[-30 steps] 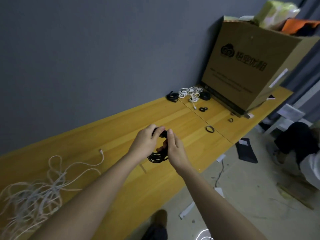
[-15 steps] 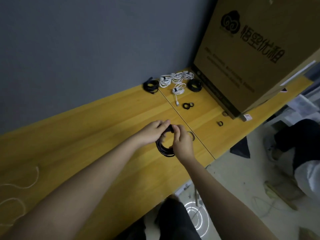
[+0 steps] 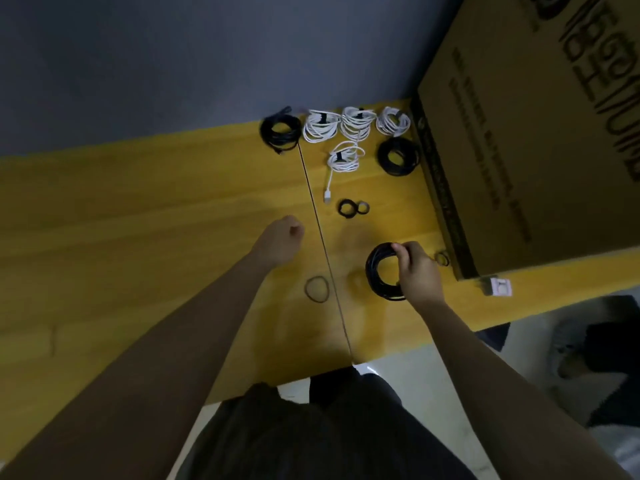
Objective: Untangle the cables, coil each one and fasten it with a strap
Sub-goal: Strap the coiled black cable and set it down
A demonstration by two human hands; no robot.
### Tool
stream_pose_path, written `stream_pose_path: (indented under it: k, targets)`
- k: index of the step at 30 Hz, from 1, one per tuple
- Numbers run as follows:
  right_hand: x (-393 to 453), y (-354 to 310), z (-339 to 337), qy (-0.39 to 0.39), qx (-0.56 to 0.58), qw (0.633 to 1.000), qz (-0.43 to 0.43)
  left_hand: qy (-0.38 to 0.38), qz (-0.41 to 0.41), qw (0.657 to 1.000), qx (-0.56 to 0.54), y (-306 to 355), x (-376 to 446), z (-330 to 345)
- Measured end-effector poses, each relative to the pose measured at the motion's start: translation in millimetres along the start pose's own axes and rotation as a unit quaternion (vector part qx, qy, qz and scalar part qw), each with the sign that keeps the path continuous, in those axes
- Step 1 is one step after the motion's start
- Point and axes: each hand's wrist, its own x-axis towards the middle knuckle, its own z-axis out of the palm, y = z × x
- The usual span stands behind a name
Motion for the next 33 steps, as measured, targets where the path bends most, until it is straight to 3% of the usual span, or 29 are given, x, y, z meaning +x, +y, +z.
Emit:
stream_pose_path:
  k: [6,14,20,26,29,33]
  targets:
    - [46,24,-14,-0.081,-0.026,0.995,-0.041,0.005,-0.034,0.999,-0.013,20,24,32]
    - [85,37,-10,-0.092,-0.011,0.995,-0.047,0.012,-0.035,0.999,0.005,35,73,53]
    - [81,34,4,-0.147,-0.023,0.984,-0.093,-0.077,0.008,0.997,0.01,12,57,68]
    - [66,31,22,-0.228,-0.012,0.966,-0.124,-0.117,-0.021,0.978,0.17,-32,11,76]
    - [64,27,28,-0.258,-0.012,0.958,-0.127,-0.058,-0.047,0.98,0.184,-31,7,81]
    - [68,9,23,-0.265,0.083,0.956,-0.097,0.078,-0.057,0.992,0.078,-15,14,68]
